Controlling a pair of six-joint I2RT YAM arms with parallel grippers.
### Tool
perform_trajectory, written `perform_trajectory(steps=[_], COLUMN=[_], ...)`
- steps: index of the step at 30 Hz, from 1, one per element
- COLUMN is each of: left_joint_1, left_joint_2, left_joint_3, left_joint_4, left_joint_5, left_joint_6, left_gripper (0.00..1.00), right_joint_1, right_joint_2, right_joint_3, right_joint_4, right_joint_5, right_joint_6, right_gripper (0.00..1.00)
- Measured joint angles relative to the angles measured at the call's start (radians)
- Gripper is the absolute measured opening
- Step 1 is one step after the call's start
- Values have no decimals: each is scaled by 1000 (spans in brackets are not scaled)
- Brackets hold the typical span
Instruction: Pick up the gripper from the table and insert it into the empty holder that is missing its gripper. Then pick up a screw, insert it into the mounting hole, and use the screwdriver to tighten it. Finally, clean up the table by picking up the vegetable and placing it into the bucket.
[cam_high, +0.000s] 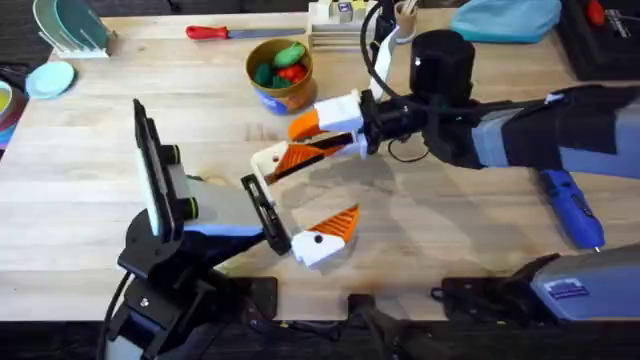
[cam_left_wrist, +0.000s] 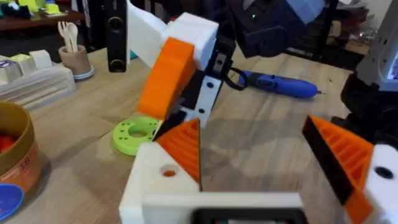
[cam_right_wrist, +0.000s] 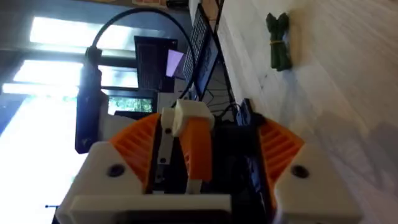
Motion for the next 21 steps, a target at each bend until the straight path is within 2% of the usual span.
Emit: perform_trajectory(steps=[3, 5, 9, 14, 18, 21], left_joint_1=[0, 0, 0, 0, 0, 0], left_joint_2=[0, 0, 0, 0, 0, 0], left_joint_3=[0, 0, 0, 0, 0, 0], left_joint_4=[0, 0, 0, 0, 0, 0], left_joint_5=[0, 0, 0, 0, 1, 1], left_joint_6=[0, 0, 0, 0, 0, 0], left_gripper=[993, 993, 993, 993, 993, 993], right_joint_1=[-36, -72, -166, -268, -300, -299], right_joint_2=[0, 0, 0, 0, 0, 0], right_joint_3=[0, 0, 11, 118, 224, 320], right_joint_4=[0, 0, -4, -57, -247, -543], right_joint_5=[9, 30, 82, 129, 175, 240], right_joint_6=[-8, -23, -83, -155, -260, -392], right_gripper=[847, 893, 916, 922, 924, 924])
